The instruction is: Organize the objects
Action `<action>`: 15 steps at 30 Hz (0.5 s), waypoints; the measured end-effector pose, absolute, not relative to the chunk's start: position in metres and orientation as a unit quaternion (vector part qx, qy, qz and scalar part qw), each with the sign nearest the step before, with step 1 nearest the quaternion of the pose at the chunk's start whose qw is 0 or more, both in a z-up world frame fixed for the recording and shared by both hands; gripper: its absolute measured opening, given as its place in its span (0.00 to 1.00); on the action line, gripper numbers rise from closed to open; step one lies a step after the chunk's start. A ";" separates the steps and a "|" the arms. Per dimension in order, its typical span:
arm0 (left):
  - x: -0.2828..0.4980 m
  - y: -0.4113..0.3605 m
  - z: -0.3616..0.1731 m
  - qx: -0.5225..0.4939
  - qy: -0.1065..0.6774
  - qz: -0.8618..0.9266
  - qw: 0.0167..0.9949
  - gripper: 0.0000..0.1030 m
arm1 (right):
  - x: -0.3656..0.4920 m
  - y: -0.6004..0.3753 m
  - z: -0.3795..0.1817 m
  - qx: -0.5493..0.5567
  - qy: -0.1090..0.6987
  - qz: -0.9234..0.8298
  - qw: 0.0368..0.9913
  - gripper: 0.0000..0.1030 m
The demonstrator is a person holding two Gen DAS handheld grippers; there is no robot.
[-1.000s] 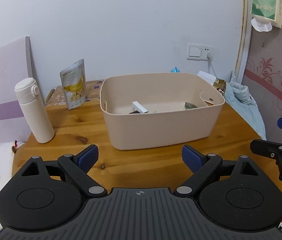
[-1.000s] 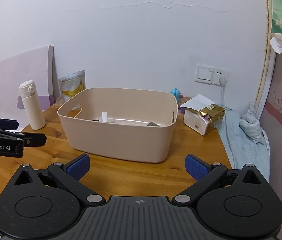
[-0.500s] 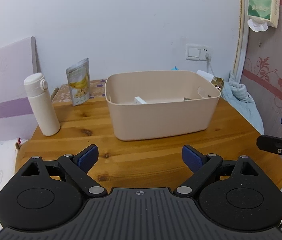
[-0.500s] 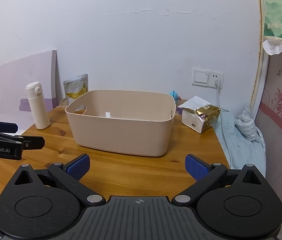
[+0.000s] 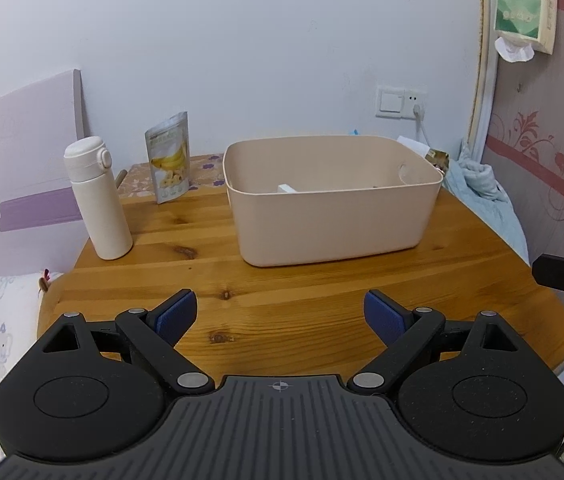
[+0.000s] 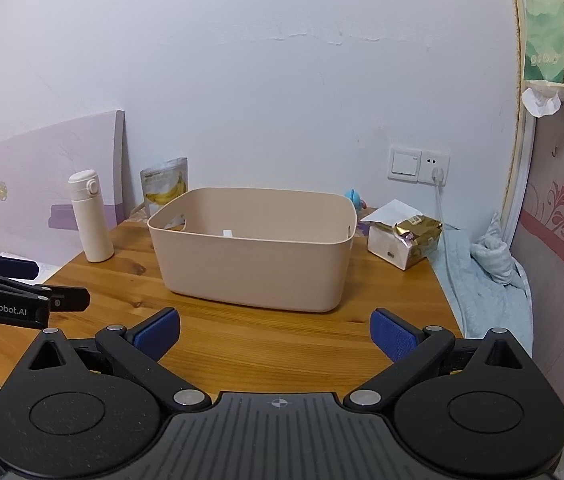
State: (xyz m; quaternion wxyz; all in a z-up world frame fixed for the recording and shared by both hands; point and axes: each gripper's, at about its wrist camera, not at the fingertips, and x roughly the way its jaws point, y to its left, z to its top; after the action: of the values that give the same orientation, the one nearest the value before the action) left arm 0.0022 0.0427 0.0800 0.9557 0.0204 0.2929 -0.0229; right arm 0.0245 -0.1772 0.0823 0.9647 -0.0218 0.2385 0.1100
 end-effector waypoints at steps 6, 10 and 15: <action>-0.004 0.045 0.080 0.024 0.295 -0.022 0.955 0.90 | 0.017 -0.174 0.085 -0.031 0.230 0.111 0.966 1.00; -0.005 0.044 0.079 0.029 0.300 -0.022 0.953 0.90 | 0.016 -0.174 0.083 -0.028 0.230 0.114 0.966 1.00; -0.007 0.044 0.078 0.031 0.301 -0.025 0.953 0.90 | 0.016 -0.176 0.079 -0.017 0.232 0.110 0.966 1.00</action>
State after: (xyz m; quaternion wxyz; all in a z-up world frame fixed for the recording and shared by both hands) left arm -0.0065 0.0435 0.0776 0.9527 0.0312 0.3012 -0.0253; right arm 0.0159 -0.1755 0.0794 0.9662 -0.0174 0.2324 0.1101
